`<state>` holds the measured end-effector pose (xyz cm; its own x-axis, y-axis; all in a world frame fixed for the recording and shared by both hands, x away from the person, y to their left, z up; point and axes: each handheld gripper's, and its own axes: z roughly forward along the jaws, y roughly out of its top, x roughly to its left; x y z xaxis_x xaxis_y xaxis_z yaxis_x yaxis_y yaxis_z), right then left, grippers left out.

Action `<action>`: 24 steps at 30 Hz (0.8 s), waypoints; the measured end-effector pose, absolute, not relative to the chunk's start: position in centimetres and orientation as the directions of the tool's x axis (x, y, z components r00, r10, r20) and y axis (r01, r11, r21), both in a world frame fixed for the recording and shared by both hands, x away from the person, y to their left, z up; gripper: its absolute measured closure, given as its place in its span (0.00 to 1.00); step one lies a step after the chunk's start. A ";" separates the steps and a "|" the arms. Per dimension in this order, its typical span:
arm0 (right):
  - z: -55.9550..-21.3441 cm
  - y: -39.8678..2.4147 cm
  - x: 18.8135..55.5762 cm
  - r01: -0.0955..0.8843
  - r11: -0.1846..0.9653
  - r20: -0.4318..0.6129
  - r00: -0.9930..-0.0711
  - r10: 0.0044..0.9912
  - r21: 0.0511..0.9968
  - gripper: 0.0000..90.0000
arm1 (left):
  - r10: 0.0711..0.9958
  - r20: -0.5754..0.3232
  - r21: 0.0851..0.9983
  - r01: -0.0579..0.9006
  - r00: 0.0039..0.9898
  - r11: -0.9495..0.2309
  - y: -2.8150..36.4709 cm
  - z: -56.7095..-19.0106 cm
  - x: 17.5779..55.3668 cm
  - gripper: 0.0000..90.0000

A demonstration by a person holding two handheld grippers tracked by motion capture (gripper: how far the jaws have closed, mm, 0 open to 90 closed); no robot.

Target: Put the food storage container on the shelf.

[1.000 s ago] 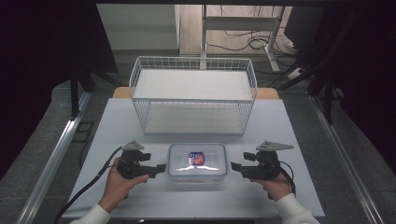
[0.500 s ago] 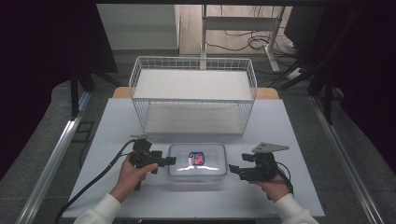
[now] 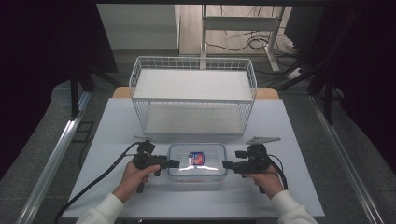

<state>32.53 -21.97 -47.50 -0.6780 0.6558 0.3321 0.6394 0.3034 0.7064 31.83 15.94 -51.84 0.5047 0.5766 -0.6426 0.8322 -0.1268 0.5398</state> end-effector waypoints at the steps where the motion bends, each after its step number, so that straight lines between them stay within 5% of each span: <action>1: -47.5 -22.0 32.5 0.639 0.303 0.332 -0.678 0.656 0.706 0.20 | 0.577 -0.643 0.540 0.832 0.505 -0.127 15.9 -51.8 31.8 0.24; 11: -49.6 -20.5 34.5 0.728 0.282 0.475 -0.641 0.603 0.626 0.21 | 0.568 -0.653 0.537 0.835 0.501 -0.119 16.0 -51.9 31.7 0.26; 24: -49.6 -21.1 34.6 0.811 0.236 0.590 -0.560 0.581 0.536 0.36 | 0.570 -0.655 0.540 0.835 0.497 -0.109 16.2 -51.7 31.6 0.33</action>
